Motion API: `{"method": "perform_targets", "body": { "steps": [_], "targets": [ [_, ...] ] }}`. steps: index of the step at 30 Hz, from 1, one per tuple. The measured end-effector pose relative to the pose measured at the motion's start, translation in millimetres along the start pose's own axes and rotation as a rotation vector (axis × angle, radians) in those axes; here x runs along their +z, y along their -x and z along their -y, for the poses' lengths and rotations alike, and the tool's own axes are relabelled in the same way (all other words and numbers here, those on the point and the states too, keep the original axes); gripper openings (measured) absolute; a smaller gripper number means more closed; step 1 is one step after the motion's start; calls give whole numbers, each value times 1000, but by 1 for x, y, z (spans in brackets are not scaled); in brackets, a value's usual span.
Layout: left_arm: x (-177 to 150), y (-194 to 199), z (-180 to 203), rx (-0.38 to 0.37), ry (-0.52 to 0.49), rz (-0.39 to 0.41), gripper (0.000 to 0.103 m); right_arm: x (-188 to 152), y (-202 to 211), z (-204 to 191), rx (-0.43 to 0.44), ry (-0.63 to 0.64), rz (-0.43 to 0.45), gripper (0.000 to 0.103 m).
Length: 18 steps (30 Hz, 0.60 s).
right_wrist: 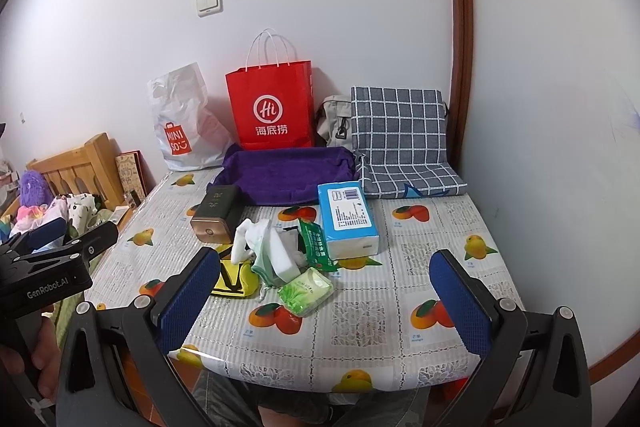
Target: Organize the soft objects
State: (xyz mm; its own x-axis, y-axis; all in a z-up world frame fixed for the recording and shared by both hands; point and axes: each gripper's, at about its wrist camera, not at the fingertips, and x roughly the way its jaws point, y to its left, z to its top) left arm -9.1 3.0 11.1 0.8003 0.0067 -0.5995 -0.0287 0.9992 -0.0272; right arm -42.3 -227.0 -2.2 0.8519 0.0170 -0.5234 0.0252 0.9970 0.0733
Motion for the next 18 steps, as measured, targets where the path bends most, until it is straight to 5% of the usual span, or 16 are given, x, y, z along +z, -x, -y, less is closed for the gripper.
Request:
{"method": "perform_targets", "body": {
  "steps": [18],
  "targets": [
    [2, 3, -2, 1, -2, 1, 103, 0, 3, -4, 6, 5, 9, 103]
  ]
}}
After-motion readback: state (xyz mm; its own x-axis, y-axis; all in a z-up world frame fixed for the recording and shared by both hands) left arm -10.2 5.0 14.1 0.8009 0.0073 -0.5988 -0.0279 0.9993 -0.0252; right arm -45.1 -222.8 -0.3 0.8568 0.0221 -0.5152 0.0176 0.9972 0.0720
